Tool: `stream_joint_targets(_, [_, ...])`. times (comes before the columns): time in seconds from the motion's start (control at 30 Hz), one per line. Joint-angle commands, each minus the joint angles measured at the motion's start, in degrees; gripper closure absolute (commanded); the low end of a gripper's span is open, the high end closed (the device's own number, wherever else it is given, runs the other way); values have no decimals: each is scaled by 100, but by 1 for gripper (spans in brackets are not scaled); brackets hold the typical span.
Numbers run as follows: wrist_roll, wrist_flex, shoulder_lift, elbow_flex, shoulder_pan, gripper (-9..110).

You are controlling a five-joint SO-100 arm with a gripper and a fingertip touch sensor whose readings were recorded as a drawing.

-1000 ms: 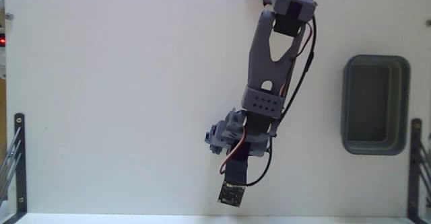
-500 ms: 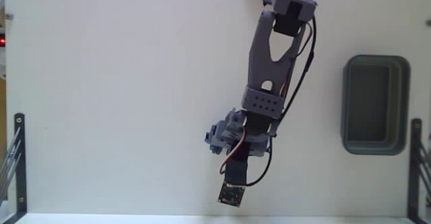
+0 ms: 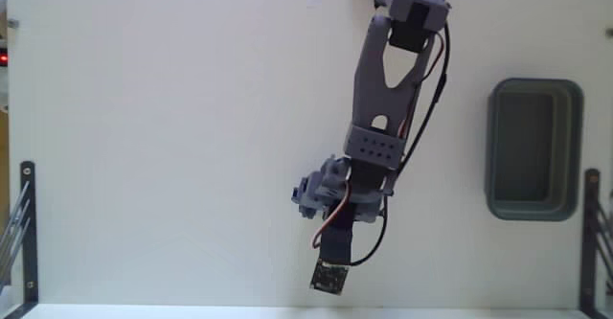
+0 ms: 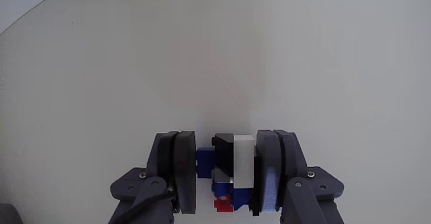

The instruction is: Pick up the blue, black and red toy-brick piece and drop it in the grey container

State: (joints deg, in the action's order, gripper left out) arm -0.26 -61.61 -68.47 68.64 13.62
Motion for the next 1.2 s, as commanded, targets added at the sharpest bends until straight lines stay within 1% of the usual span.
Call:
stream_joint_targets(0.0, [26,-362,-484,-617,73,54])
stream_joint_targets(0.37, [26,-1711,-64,-2386,73,54])
stream_joint_targets(0.6, [26,-2853,538,-4129,73,54])
stream_joint_targets(1.17, [26,-2799,504,-4042,59,54])
